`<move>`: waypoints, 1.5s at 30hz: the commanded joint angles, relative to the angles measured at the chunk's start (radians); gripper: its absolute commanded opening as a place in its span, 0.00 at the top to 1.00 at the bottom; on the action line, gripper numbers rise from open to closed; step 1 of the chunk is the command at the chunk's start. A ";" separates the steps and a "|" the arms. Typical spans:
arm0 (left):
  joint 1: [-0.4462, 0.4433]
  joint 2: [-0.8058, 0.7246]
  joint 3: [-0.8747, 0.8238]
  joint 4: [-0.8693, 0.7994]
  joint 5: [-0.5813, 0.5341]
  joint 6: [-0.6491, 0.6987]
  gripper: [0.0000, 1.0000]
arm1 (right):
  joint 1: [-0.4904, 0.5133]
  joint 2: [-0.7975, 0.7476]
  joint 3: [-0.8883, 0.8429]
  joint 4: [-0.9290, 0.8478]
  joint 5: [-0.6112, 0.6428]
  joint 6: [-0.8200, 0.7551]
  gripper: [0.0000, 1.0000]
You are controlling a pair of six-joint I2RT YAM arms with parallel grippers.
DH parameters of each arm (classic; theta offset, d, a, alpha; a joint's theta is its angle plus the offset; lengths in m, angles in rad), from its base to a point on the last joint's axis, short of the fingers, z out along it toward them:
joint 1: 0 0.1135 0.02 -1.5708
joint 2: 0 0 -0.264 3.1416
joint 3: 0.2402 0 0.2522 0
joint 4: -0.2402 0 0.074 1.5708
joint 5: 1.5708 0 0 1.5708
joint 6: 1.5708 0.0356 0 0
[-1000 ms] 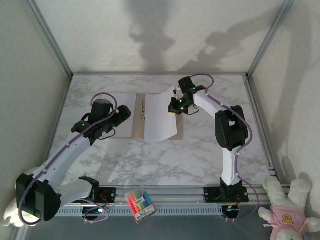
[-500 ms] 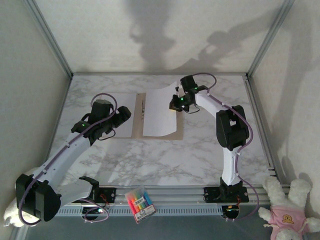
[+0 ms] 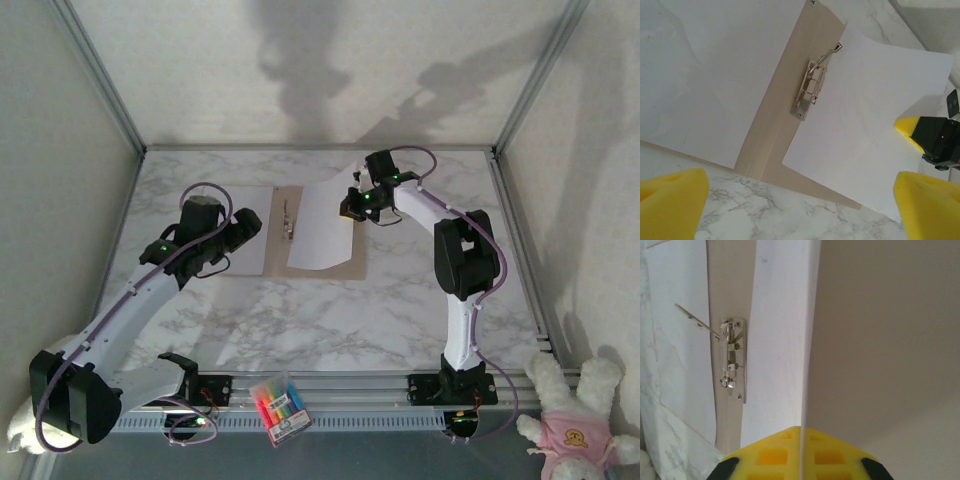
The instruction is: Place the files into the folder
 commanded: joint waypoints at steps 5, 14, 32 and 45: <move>0.009 0.013 0.028 -0.026 -0.006 0.017 0.05 | -0.001 0.011 -0.026 0.050 -0.062 -0.069 1.00; 0.009 0.030 0.025 -0.018 0.009 0.017 0.05 | 0.000 -0.044 -0.047 0.000 -0.066 -0.165 1.00; 0.008 0.018 0.010 -0.013 0.026 0.010 0.05 | 0.025 -0.184 -0.149 0.025 -0.122 -0.274 1.00; 0.008 0.008 -0.002 -0.012 0.034 0.010 0.05 | 0.038 -0.170 -0.140 0.076 -0.138 -0.238 1.00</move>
